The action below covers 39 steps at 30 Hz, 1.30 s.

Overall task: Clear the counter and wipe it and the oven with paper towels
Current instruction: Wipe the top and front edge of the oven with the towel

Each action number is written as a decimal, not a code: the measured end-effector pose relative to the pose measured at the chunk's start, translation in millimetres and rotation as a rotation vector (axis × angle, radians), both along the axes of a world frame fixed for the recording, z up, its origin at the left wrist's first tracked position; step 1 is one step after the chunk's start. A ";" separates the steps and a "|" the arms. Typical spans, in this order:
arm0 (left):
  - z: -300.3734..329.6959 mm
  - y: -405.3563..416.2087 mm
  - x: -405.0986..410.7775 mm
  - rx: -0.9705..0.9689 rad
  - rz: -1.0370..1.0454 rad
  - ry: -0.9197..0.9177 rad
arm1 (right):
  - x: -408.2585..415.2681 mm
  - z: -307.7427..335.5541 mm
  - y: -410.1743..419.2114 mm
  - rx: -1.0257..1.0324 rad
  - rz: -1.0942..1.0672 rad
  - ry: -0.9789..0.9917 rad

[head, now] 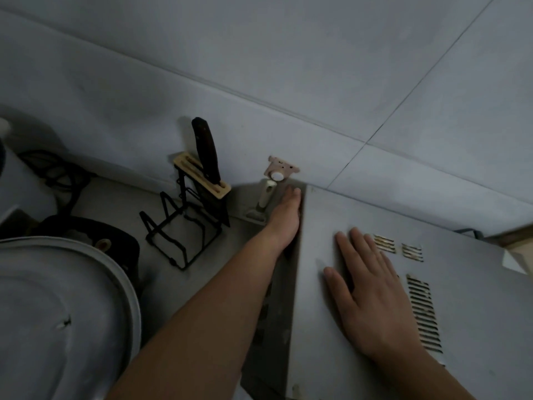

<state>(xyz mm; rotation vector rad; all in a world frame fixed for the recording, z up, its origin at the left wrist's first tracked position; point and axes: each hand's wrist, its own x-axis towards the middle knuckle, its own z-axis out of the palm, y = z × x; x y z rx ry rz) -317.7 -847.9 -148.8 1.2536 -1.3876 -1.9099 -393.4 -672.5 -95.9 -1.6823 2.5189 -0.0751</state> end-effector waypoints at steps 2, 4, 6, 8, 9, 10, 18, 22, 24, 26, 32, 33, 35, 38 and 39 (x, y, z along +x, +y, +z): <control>1.5 5.2 3.5 -0.027 0.015 0.021 | 0.1 0.1 0.4 -0.003 -0.002 -0.003; 1.2 20.9 13.9 -0.047 0.041 0.042 | 0.3 0.7 0.5 -0.011 0.002 -0.007; -4.9 40.7 26.1 -0.058 0.060 0.075 | 0.4 1.1 0.5 -0.004 0.007 -0.002; -11.8 59.8 36.6 -0.071 0.072 0.091 | 0.2 1.5 1.1 0.003 0.007 -0.001; -14.7 67.7 41.1 -0.082 0.078 0.090 | 0.5 1.3 1.5 0.003 0.007 -0.002; -17.6 73.6 44.3 -0.090 0.083 0.088 | 0.8 1.2 1.5 0.004 0.008 -0.001; -22.7 80.8 48.2 -0.044 0.098 0.167 | 1.1 0.8 0.6 0.011 0.011 -0.011; -20.6 38.9 24.5 -0.063 0.069 0.117 | 0.3 0.6 0.4 0.008 0.016 -0.008; -17.5 17.9 13.2 -0.105 0.040 0.078 | 0.4 0.9 0.0 0.008 0.010 -0.006; -18.4 8.4 8.0 -0.115 0.042 0.083 | 0.8 1.7 -0.7 0.005 0.008 0.000; -26.7 31.0 24.8 -0.082 0.062 0.176 | 1.8 1.4 -0.1 0.007 0.006 0.002; -32.7 43.1 31.1 -0.078 0.063 0.200 | 1.7 1.3 -0.3 0.010 0.004 0.003; -46.4 71.5 45.4 -0.054 0.060 0.220 | 1.3 1.1 -0.5 0.020 0.009 0.007; -59.0 103.5 66.9 -0.006 0.018 0.224 | 1.0 0.0 0.2 0.025 0.018 0.011; -58.8 109.8 73.2 -0.016 -0.006 0.215 | 1.1 -0.3 0.2 0.023 0.017 0.008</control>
